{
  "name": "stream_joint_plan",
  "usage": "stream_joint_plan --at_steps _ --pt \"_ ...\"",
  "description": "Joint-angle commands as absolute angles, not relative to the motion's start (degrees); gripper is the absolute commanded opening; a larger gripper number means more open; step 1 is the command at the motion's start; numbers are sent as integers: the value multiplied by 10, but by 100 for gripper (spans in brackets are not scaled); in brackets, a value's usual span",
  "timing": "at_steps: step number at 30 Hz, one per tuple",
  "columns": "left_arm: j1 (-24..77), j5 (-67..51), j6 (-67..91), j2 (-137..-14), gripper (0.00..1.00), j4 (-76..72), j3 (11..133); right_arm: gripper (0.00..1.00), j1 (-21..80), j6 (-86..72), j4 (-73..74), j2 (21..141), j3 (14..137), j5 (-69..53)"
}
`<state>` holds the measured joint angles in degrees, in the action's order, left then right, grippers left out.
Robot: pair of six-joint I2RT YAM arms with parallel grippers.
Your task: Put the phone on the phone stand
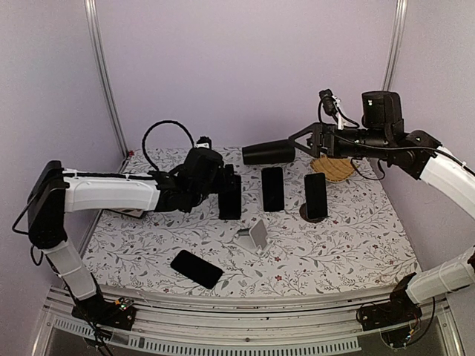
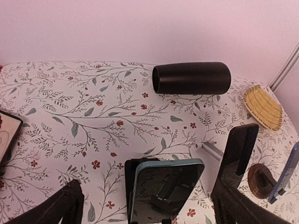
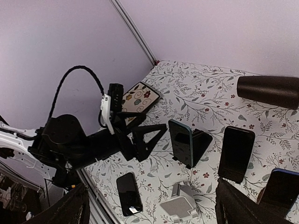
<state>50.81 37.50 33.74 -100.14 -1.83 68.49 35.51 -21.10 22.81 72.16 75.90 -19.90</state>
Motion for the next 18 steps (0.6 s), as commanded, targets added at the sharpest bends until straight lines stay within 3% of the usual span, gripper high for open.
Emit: stream_joint_plan --at_steps 1,8,18 --pt "498 354 440 -932 97 95 647 93 397 -160 283 721 753 -139" --pt "463 295 571 -798 97 197 548 93 530 -137 306 796 768 -73" --pt "390 212 670 -591 97 309 433 89 647 -130 367 985 907 -43"
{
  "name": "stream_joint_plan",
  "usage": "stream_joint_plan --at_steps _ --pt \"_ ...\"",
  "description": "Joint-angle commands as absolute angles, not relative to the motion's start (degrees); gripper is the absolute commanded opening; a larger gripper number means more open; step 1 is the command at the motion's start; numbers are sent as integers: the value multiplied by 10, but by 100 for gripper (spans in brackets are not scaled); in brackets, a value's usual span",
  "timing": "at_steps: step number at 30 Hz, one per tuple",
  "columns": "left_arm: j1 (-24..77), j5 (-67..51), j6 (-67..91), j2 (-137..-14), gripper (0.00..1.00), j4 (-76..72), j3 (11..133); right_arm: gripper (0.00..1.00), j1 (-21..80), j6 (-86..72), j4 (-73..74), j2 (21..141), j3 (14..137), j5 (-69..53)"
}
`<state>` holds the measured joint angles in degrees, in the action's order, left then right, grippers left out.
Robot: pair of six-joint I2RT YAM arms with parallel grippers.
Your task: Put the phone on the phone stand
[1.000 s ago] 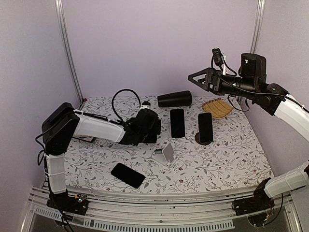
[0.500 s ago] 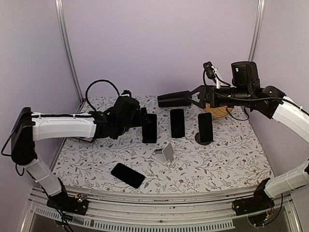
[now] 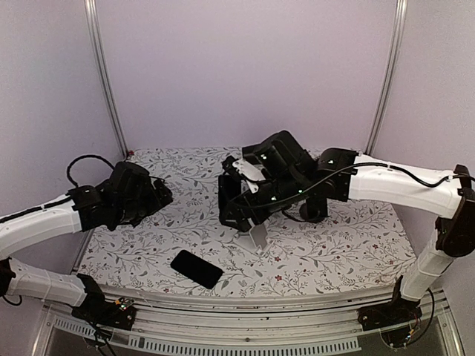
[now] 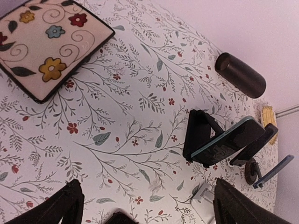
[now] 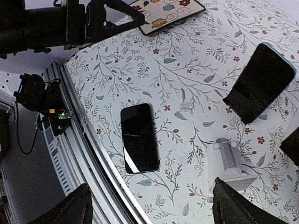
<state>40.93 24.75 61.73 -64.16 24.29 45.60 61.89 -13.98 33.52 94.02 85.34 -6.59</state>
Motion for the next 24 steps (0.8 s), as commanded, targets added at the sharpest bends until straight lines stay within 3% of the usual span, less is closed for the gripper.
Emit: stream_joint_plan --at_steps 1,10,24 --pt "387 211 676 -576 97 318 426 89 653 -129 374 1005 921 -42" --pt "379 215 715 -469 97 388 398 87 693 -137 444 1165 1047 -36" --pt "336 194 714 -444 97 433 401 86 724 -137 520 1339 1173 14"
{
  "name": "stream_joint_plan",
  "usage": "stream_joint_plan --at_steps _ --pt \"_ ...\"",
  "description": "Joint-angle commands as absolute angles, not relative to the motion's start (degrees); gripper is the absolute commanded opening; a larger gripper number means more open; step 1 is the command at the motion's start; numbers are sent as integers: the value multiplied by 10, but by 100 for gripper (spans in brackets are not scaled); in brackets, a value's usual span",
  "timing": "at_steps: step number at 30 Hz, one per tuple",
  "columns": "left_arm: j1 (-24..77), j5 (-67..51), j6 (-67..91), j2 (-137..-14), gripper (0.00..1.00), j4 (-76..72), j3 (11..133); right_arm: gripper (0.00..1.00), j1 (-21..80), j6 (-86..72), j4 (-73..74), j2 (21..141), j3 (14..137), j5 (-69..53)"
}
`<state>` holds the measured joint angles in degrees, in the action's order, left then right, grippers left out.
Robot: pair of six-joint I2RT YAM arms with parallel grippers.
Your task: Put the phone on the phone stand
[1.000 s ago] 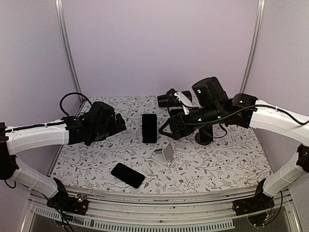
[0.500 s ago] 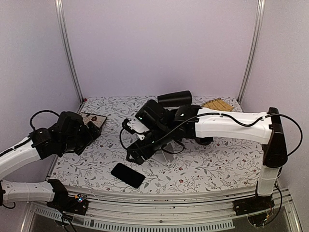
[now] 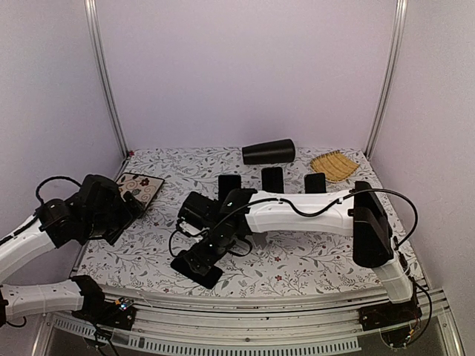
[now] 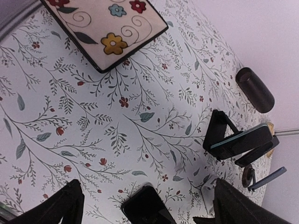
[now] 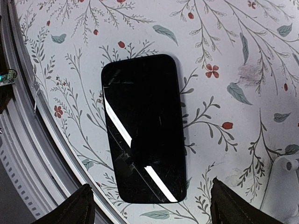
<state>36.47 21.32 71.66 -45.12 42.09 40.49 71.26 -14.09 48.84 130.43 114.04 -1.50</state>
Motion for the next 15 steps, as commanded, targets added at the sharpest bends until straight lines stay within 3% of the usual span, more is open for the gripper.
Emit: stream_joint_plan --at_steps 1,15 --pt "325 181 709 -445 97 426 398 86 724 -135 522 1350 1179 17" --pt "204 52 654 -457 97 374 361 87 734 -112 536 1408 1186 32"
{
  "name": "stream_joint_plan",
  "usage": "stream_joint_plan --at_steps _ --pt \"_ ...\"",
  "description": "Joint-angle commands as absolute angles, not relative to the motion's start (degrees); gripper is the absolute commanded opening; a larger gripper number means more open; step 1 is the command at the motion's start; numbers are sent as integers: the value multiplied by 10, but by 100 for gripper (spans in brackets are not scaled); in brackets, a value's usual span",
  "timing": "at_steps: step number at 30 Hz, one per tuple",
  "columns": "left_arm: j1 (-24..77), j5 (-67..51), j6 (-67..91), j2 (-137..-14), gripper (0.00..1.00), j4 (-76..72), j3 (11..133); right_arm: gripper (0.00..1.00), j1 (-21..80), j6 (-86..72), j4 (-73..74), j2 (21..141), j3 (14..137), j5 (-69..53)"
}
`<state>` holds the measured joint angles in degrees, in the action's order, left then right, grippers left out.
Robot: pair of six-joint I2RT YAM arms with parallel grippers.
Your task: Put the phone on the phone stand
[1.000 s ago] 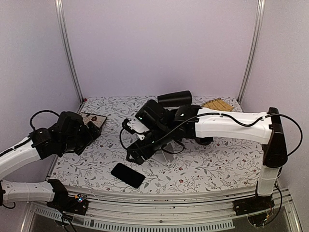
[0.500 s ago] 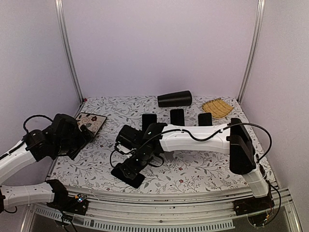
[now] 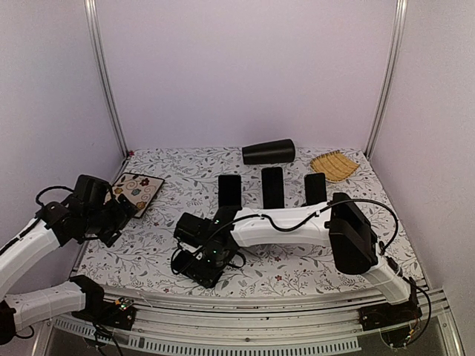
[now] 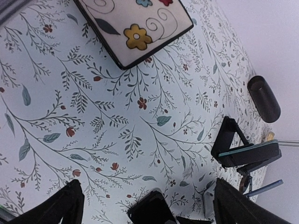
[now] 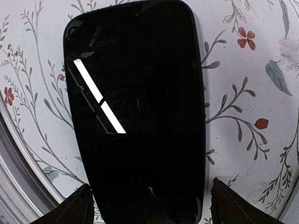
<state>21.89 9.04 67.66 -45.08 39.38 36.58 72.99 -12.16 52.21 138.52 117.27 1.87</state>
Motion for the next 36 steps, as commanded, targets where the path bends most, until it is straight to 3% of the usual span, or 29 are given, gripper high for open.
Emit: stream_joint_plan --at_steps 1,11,20,36 --pt "203 48 653 -459 97 374 360 86 734 -111 539 1410 1186 33" --pt "204 -60 692 -470 97 322 296 78 746 -97 561 1435 1186 64" --pt "210 -138 699 -491 94 260 251 59 745 -93 550 1431 1186 82" --pt "254 -215 714 -591 77 111 218 58 677 -144 458 1368 1182 -60"
